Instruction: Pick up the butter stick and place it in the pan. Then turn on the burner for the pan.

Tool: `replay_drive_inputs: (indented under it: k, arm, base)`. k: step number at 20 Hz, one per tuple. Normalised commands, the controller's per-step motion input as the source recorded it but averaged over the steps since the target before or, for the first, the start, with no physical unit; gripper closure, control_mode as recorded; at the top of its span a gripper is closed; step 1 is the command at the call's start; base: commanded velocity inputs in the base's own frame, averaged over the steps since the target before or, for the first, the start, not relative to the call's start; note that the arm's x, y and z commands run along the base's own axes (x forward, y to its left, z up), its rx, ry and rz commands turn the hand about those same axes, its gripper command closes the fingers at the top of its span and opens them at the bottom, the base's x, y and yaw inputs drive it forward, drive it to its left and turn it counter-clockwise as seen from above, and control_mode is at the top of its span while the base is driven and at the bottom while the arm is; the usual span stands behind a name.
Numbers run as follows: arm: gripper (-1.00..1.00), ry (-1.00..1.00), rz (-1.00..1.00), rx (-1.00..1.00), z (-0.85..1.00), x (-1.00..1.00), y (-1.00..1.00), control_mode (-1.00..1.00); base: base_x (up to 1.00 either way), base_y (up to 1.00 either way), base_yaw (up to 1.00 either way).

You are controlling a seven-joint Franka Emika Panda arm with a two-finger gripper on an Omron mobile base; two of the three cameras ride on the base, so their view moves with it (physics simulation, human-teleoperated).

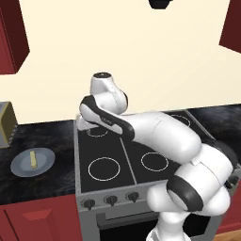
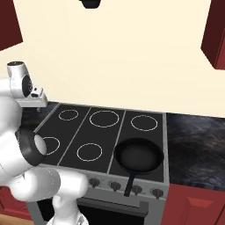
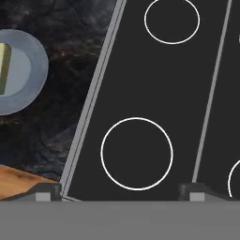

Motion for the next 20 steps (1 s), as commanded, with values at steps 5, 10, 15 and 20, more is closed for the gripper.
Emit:
replay_drive_inputs:
  k: [5,10,15,20]
  arm:
    - [-1.00,0.06,0.07,-0.01,-0.32,0.41,0.78,-1.00]
    - [-1.00,0.06,0.04,-0.06,-0.36,0.31,0.83,-1.00]
    - [-1.00,0.05,0.03,-0.11,-0.45,0.18,0.89,-1.00]
    - [-1.00,0.01,0.00,-0.11,-0.32,0.06,0.79,-1.00]
  base:
    - [0.00,0.00,0.00]
    - [0.00,0.00,0.00]
    - [0.00,0.00,0.00]
    - [0.00,0.00,0.00]
